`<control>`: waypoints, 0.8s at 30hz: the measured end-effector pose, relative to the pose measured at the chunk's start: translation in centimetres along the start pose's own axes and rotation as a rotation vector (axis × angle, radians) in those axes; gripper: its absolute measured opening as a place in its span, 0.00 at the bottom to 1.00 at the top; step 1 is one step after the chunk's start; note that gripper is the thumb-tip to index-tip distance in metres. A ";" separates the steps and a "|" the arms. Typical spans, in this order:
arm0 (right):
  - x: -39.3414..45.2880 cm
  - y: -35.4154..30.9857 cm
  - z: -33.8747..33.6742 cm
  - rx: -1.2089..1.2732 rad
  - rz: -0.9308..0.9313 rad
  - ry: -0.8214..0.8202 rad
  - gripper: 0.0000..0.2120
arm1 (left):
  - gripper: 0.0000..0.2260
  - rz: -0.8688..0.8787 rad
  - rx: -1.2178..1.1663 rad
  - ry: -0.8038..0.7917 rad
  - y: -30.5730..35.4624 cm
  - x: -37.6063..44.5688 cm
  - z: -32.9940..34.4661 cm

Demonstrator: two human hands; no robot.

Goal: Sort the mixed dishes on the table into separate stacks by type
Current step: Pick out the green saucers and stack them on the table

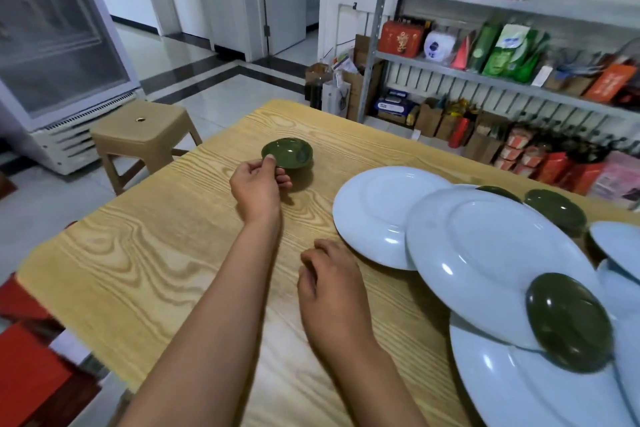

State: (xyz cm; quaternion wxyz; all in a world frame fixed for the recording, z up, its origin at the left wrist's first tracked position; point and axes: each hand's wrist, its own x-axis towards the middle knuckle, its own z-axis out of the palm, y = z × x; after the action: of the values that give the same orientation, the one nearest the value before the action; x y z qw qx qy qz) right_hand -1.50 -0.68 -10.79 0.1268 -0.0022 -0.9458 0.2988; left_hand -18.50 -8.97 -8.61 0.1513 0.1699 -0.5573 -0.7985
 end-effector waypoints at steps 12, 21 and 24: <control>-0.1 0.2 -0.3 0.126 -0.006 0.041 0.11 | 0.03 0.020 -0.015 -0.074 -0.3 -0.5 -0.5; -3.9 -1.0 -12.1 0.385 0.106 0.570 0.10 | 0.03 0.549 0.316 -0.480 1.2 -10.9 1.2; -7.1 2.0 -16.0 0.276 0.188 0.725 0.10 | 0.09 1.056 0.595 -0.643 1.1 -14.9 1.6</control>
State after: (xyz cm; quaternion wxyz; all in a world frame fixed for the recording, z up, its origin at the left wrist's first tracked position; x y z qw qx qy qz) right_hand 9.10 9.42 -0.95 0.4237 -0.1770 -0.7863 0.4133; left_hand -5.81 -1.58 -5.56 0.2944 -0.3358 -0.7782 -0.4415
